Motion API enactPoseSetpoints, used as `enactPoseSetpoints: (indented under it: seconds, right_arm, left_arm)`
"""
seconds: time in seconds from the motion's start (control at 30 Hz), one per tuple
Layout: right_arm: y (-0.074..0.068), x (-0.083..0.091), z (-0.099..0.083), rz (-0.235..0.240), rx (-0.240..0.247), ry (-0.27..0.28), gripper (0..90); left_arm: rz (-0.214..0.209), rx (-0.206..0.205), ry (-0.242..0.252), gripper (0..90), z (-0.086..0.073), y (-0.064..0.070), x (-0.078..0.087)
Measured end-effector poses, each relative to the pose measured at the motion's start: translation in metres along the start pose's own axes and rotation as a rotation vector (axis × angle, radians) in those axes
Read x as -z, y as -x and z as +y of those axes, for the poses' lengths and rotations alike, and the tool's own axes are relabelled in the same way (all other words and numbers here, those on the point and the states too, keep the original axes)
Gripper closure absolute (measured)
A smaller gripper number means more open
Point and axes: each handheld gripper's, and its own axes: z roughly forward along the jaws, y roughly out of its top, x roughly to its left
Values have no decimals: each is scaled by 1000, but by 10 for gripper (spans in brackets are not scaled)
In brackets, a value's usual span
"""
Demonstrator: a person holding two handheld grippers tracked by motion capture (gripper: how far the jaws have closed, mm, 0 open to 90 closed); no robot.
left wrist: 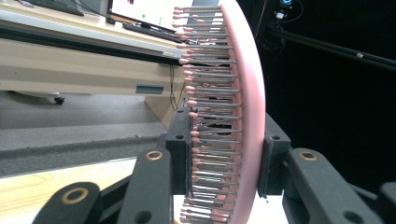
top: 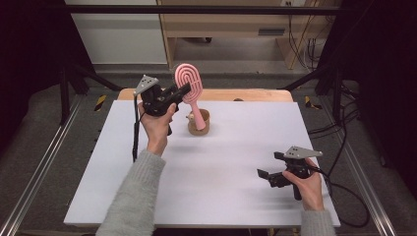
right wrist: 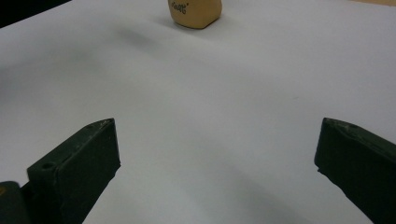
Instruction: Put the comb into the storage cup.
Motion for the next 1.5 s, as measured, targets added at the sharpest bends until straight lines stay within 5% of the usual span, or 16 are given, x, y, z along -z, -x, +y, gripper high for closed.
enactPoseSetpoints:
  seconds: [1.5]
  right_arm:
    - [0,-2,-1,5,-2,-8,5]
  left_arm:
    - [65,22,7,640,-1,-17,-35]
